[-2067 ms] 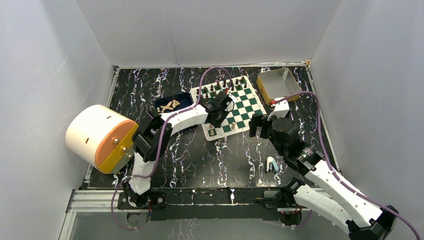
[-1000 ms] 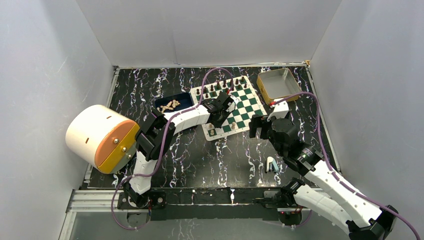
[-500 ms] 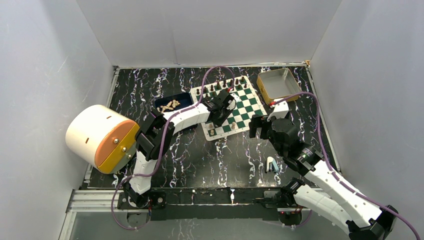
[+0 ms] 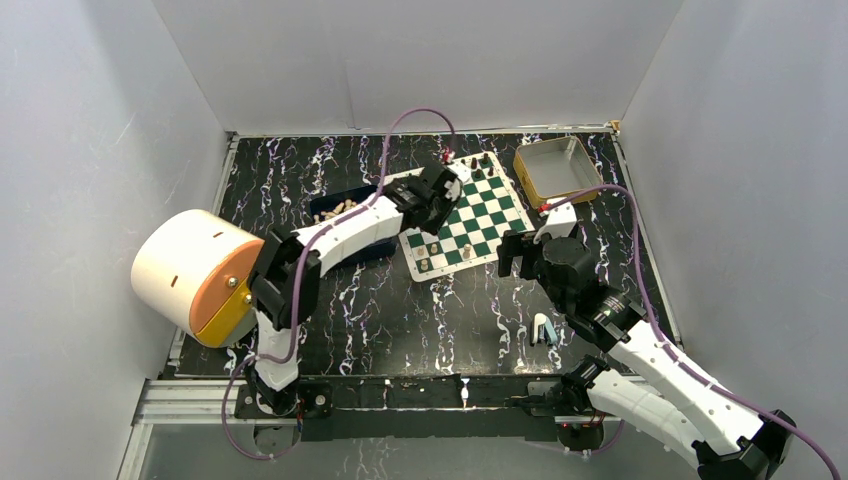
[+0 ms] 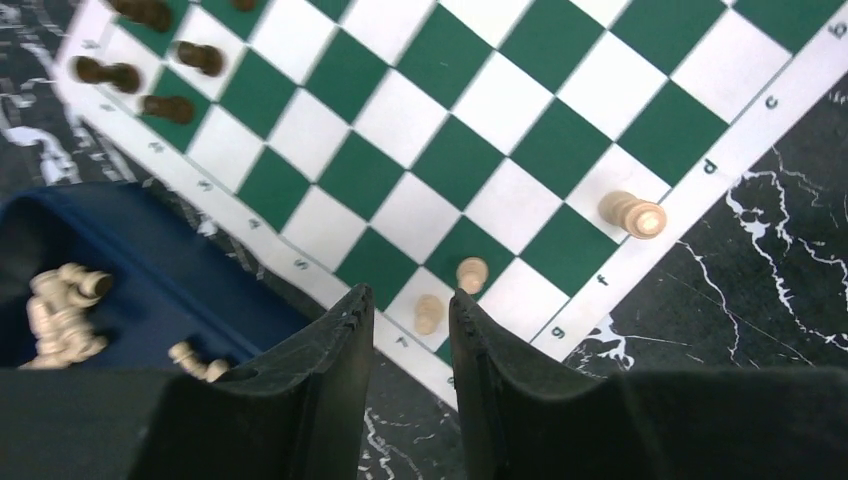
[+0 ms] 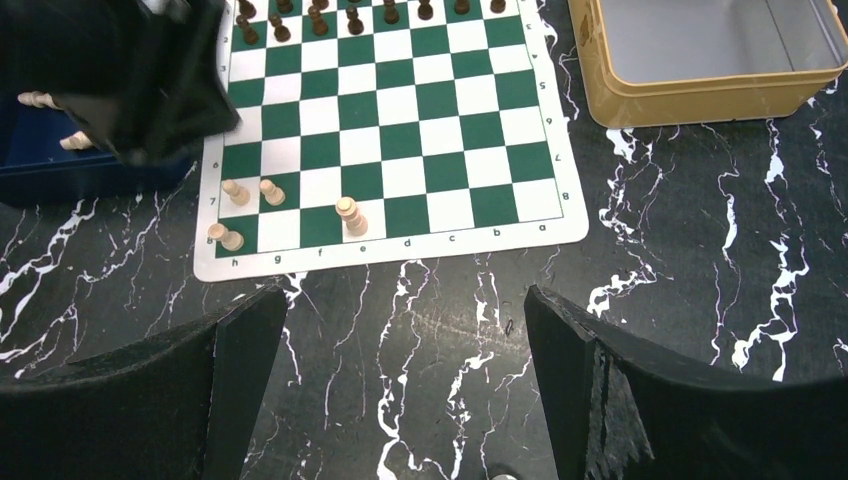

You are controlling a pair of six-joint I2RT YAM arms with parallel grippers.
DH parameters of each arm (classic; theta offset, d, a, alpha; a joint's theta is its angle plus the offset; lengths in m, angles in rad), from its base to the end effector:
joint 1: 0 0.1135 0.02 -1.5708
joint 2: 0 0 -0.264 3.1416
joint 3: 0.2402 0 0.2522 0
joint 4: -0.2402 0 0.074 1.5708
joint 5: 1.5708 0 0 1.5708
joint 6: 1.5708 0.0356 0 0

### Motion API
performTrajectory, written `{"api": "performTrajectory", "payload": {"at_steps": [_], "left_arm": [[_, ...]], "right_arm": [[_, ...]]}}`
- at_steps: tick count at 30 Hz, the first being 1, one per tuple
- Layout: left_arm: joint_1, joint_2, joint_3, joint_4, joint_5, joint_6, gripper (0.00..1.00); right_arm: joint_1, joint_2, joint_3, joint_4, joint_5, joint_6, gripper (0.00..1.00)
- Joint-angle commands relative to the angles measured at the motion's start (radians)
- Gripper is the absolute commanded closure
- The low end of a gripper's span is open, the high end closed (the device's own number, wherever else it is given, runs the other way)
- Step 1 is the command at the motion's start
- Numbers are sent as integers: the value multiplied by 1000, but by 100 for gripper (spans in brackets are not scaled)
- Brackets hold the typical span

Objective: Set up the chess pieces on the board
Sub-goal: Place the chess piece on the chessboard.

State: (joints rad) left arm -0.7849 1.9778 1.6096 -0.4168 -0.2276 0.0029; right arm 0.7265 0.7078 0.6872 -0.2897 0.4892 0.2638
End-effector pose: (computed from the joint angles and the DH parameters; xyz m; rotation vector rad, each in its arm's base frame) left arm 0.3251 -0.3134 0.2469 0.7926 2.1948 -0.1219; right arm 0.1352 0.0977 0.3079 -0.0947 1.8475 0.2312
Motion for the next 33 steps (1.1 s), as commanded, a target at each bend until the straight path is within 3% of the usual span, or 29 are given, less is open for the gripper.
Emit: {"api": "performTrajectory", "payload": {"at_steps": [1, 11, 17, 33], "left_arm": [[72, -120, -22, -21, -56, -31, 69], [300, -229, -183, 42, -133, -42, 68], [369, -245, -314, 185, -173, -79, 62], [445, -81, -277, 259, -104, -77, 62]], "right_arm": [[-4, -13, -12, 41, -4, 15, 1], [-3, -20, -18, 43, -14, 18, 1], [-4, -11, -19, 50, -28, 26, 1], [-4, -5, 18, 36, -42, 20, 1]]}}
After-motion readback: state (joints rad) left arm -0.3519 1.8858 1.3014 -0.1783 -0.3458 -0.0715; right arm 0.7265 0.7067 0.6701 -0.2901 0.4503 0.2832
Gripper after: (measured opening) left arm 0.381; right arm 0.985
